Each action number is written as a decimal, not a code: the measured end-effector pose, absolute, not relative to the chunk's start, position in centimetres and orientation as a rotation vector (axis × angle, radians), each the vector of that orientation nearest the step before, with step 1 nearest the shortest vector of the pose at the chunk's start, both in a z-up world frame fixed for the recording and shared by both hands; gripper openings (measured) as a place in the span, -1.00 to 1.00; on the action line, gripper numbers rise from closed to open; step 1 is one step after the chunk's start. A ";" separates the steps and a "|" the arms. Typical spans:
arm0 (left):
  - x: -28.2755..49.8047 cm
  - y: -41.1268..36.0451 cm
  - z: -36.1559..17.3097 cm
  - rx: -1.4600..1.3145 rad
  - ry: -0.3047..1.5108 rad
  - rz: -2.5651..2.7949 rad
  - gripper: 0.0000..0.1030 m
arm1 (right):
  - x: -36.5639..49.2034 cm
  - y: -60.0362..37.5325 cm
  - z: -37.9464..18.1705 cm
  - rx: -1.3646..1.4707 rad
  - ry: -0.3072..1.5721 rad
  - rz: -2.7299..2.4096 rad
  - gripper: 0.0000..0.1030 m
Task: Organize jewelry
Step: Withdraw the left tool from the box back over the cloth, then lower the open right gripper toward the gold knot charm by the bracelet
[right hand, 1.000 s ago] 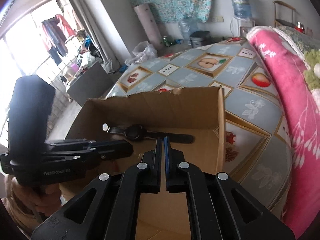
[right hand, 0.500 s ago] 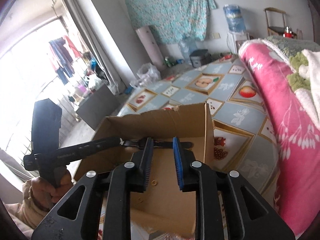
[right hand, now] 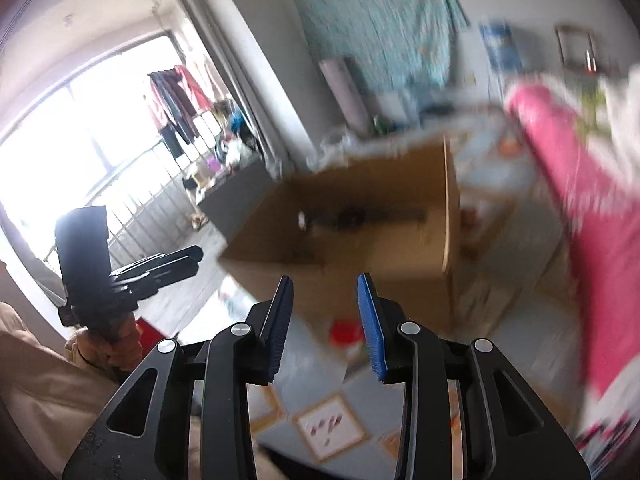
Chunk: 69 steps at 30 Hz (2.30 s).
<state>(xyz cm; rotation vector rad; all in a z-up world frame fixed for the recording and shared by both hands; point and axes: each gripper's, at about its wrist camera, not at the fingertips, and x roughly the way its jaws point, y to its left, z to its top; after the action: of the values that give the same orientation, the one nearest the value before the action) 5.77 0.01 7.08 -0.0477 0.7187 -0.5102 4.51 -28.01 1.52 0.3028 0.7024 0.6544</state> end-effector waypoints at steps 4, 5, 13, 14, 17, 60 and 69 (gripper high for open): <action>6.7 -2.1 3.5 0.013 0.814 -0.496 -0.20 | 6.1 -25.8 -4.1 0.283 0.900 0.613 -0.35; 7.2 -2.6 2.7 0.043 0.830 -0.483 -0.20 | 6.4 -25.5 -4.9 0.270 0.924 0.595 -0.37; 8.1 -6.4 -2.6 0.353 0.801 -0.467 -0.20 | 8.6 -24.9 -7.1 0.238 0.977 0.508 -0.72; 8.0 -6.9 -3.4 0.367 0.818 -0.485 -0.20 | 8.9 -24.8 -7.0 0.230 0.973 0.500 -0.72; 7.4 -7.3 -4.7 0.368 0.841 -0.533 -0.20 | 9.5 -24.5 -7.3 0.213 0.977 0.498 -0.74; 5.5 -6.3 -6.1 0.303 0.830 -0.611 -0.20 | 10.6 -18.2 -8.7 0.463 1.035 0.699 -0.86; 6.0 -7.2 -6.1 0.302 0.832 -0.609 -0.20 | 10.0 -22.7 -8.6 0.505 0.978 0.585 -0.79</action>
<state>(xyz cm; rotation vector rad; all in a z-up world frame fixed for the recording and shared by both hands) 6.05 -7.23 -6.06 0.3021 0.8319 -0.6086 10.04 -22.70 -8.56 0.5048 0.9781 0.5849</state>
